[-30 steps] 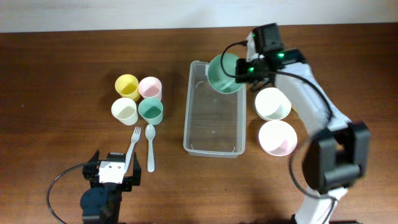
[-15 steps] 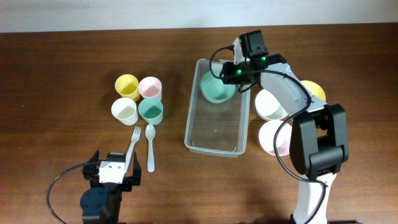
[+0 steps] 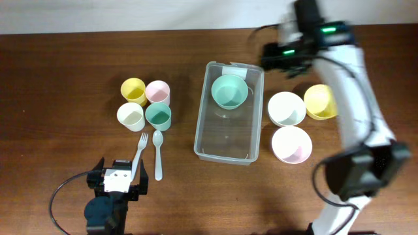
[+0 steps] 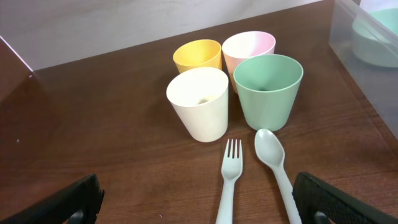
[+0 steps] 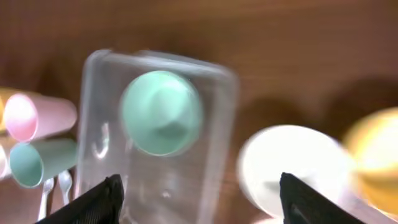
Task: Pack container
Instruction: 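Release the mint bowl and move the right gripper to the yellow bowl, then grasp the yellow bowl rim with the right gripper and lift, then lower the yellow bowl into the container, stacking it on the mint bowl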
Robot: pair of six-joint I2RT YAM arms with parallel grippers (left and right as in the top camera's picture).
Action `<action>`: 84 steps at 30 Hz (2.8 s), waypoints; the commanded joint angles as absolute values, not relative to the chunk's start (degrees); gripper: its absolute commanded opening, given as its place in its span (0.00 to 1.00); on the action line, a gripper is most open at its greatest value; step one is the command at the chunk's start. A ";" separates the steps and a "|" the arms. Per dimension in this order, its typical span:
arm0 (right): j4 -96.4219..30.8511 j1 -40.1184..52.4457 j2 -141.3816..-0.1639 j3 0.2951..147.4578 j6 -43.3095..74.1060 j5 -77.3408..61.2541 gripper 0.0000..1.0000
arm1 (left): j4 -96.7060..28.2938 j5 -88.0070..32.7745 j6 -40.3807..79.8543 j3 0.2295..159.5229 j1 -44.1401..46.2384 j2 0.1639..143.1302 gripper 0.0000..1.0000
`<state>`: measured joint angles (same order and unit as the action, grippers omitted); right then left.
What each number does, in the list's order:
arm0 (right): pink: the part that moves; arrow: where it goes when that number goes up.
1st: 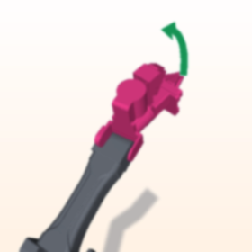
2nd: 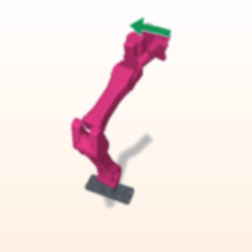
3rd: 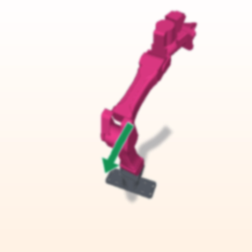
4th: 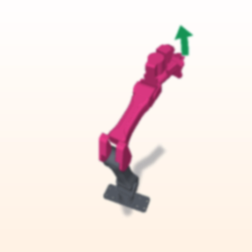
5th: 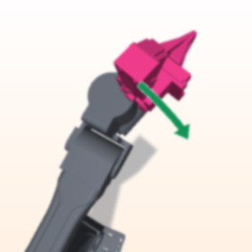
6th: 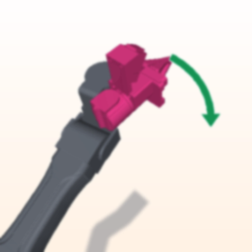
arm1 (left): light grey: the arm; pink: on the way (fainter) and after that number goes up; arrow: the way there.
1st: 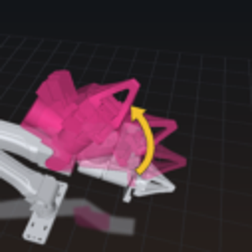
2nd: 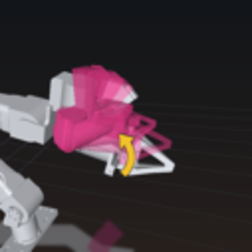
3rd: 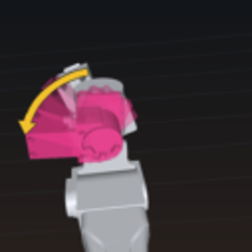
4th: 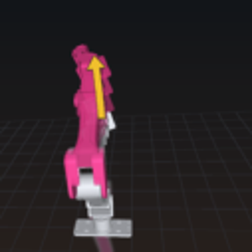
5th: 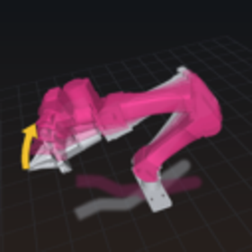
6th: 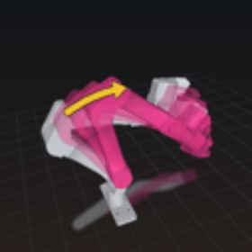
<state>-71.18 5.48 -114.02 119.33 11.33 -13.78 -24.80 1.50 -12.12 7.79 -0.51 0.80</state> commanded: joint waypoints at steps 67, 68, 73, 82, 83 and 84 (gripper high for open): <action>-36.73 4.67 -91.33 81.47 17.04 -25.80 0.04 | -24.67 0.91 -11.18 7.27 -0.51 0.40 1.00; -36.67 7.44 -91.96 81.47 17.32 -20.97 0.04 | -24.67 0.89 -11.18 7.27 -0.54 0.40 1.00; -34.94 15.79 -98.76 81.47 18.96 -7.64 0.04 | -24.67 0.91 -11.18 7.27 -0.54 0.40 1.00; -34.06 13.41 -114.72 92.14 19.99 -9.78 0.04 | -24.67 0.89 -11.18 7.27 -0.51 0.40 1.00; -34.26 13.41 -115.85 93.58 20.01 -10.07 0.04 | -24.67 0.89 -11.18 7.27 -0.51 0.40 1.00; -34.24 13.41 -116.64 94.52 20.01 -10.02 0.04 | -24.67 0.89 -11.18 7.27 -0.51 0.40 1.00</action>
<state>-34.28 13.96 -114.72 89.01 19.53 -10.63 -24.77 1.50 -12.10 7.79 -0.51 0.80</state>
